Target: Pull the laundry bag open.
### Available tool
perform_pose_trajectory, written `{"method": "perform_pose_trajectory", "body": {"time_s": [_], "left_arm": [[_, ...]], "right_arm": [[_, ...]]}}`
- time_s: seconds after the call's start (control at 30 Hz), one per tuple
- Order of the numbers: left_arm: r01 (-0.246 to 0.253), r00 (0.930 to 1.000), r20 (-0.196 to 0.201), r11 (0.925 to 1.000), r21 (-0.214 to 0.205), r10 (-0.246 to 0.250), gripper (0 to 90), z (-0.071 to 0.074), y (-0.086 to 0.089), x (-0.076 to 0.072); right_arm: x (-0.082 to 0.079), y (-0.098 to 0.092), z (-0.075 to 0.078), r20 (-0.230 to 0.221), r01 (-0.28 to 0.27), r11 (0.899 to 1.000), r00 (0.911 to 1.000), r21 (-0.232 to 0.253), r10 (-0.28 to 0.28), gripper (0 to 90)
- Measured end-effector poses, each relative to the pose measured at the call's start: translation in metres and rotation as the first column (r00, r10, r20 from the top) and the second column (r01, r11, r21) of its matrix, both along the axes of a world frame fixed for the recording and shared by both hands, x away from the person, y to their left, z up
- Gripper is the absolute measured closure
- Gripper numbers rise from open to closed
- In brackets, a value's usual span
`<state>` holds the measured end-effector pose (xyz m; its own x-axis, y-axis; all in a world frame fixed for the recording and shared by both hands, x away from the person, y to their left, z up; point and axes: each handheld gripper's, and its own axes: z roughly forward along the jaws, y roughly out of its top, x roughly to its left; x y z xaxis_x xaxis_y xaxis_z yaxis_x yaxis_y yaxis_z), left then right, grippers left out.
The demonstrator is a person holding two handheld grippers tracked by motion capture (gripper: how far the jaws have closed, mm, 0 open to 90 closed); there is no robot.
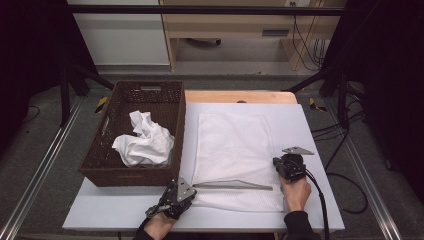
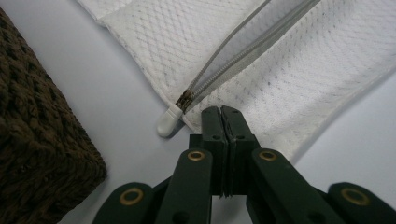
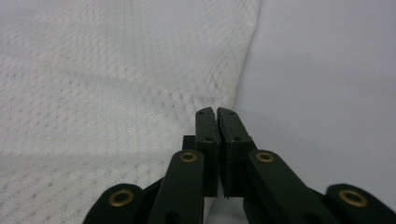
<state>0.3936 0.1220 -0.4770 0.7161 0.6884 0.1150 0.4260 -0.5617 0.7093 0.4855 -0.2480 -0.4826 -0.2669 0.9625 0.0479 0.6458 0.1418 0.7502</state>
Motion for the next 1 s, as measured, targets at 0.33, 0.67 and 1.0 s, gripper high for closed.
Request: {"method": "perform_pose_trajectory", "body": {"time_s": [0.33,0.67,1.0], "left_arm": [[0.019,0.9997,0.017,0.9769,-0.213,-0.016,57.4,0.021,0.005,-0.002],[0.064,0.9969,0.056,0.9803,-0.187,-0.055,53.7,0.028,-0.022,0.001],[0.136,0.9904,0.039,0.9831,-0.122,-0.132,80.5,0.014,-0.054,-0.003]], "right_arm": [[-0.021,0.001,0.018,0.146,-0.035,0.998,0.9883,-0.058,0.043,45.8],[-0.052,0.011,0.036,0.207,-0.158,0.987,0.9670,0.031,0.149,40.7],[-0.073,0.023,0.037,0.181,-0.222,0.972,0.9617,0.078,0.206,39.9]]}}
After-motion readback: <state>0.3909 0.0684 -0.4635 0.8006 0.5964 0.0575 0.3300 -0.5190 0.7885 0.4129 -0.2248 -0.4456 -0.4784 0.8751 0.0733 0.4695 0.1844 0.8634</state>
